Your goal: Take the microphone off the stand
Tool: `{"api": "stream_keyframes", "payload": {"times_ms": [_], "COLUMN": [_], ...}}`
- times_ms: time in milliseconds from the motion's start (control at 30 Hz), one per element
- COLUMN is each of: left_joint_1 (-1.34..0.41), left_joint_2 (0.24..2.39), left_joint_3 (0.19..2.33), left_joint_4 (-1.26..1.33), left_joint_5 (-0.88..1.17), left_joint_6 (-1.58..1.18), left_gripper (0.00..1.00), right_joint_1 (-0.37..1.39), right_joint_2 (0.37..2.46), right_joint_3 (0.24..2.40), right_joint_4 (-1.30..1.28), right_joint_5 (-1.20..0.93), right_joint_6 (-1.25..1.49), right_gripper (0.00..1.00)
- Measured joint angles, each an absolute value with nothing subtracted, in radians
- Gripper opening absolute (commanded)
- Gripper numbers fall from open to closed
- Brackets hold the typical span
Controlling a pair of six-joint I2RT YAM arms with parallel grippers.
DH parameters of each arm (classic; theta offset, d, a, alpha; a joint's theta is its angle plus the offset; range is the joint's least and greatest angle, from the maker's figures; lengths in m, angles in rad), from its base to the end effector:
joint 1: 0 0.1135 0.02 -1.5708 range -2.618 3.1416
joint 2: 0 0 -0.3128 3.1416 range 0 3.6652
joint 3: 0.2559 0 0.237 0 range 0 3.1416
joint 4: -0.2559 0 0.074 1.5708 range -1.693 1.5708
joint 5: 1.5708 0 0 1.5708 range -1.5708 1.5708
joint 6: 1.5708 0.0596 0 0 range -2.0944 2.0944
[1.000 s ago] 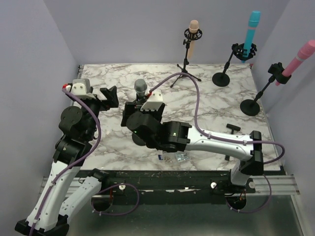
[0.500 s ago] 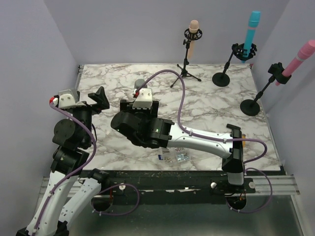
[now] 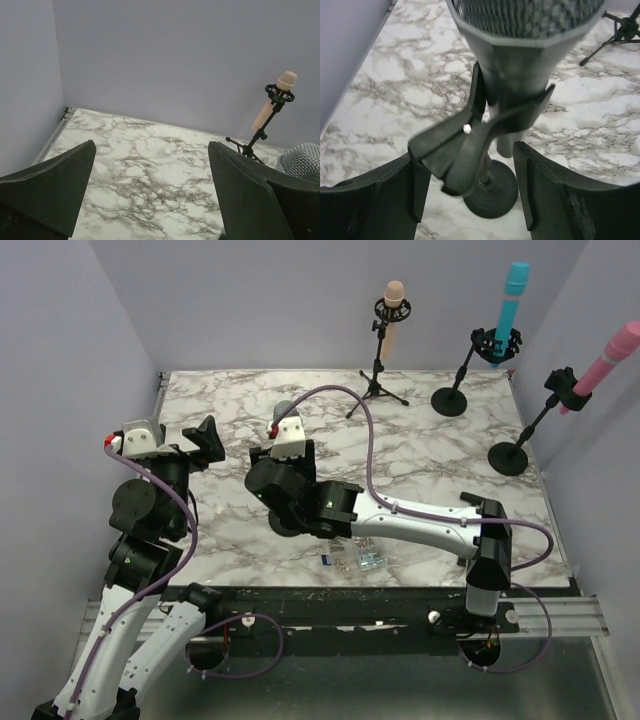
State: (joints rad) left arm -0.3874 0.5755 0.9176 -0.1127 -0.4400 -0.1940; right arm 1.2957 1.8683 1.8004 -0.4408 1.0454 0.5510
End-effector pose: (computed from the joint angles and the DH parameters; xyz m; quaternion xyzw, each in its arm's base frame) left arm 0.0818 -0.0060 0.4463 -0.1116 0.6202 -0.0892 0.7713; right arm 0.1679 0.4049 0.4063 -0.0363 0.7879 0.0904 0.6080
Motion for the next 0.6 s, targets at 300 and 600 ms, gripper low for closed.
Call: {"api": "stream_keyframes", "payload": {"times_ms": [300, 600], "left_joint_1": [-0.387, -0.363], "left_joint_2": [0.614, 0.705], "left_joint_3": [0.918, 0.937], "left_joint_4": [-0.113, -0.114], "left_joint_5": [-0.381, -0.112], "left_joint_6": [-0.207, -0.203], "left_gripper": [0.99, 0.99], "right_joint_1": [1.251, 1.229], "right_joint_2": [1.69, 1.547], "right_joint_3": [1.552, 1.428], "right_joint_4": [-0.188, -0.122], "right_joint_5": [0.772, 0.654], "right_joint_6": [0.294, 0.251], "right_gripper": [0.59, 0.88]}}
